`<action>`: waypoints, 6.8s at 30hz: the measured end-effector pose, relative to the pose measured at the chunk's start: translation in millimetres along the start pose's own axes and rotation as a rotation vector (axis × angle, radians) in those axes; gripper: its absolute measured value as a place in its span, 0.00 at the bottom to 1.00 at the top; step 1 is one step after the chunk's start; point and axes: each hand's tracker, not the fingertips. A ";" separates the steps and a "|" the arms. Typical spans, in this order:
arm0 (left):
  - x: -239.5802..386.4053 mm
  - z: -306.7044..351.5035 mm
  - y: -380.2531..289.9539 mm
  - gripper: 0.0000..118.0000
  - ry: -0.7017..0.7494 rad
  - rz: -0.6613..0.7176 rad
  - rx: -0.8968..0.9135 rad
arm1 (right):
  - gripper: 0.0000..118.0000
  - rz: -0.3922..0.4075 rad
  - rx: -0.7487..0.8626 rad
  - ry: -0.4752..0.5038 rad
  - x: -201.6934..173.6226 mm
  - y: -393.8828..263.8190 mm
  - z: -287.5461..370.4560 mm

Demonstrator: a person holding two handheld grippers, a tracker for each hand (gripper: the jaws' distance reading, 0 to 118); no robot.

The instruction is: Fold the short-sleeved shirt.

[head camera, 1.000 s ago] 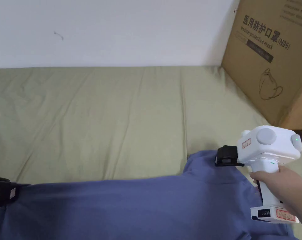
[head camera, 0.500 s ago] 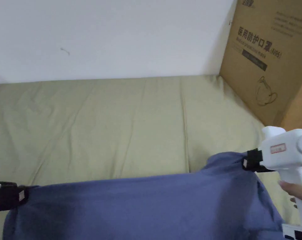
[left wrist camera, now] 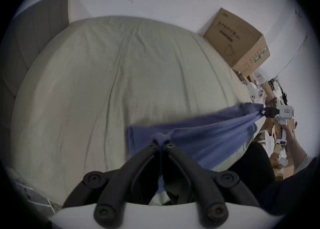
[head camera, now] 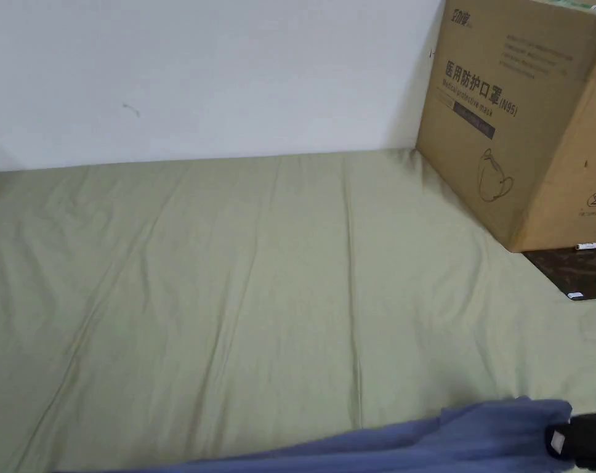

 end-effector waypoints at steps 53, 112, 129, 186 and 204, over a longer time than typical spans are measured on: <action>-118.2 -41.5 -42.8 1.00 -0.406 0.498 0.107 | 0.00 0.244 0.168 -0.121 -174.3 -12.7 -19.5; 106.5 -114.6 12.6 0.01 -0.115 -0.004 -0.114 | 0.00 0.182 0.104 0.061 -153.8 -15.7 -6.2; 71.4 -115.6 0.9 0.03 -0.490 0.192 -0.160 | 0.00 0.170 0.103 0.089 -148.1 -10.3 0.0; 188.8 -140.0 44.4 0.47 -0.308 0.191 -0.185 | 0.00 0.205 0.097 0.090 -158.7 -14.1 8.4; 189.3 -136.5 41.0 0.04 -0.244 -0.016 -0.195 | 0.00 0.201 0.129 0.084 -144.8 -1.6 3.5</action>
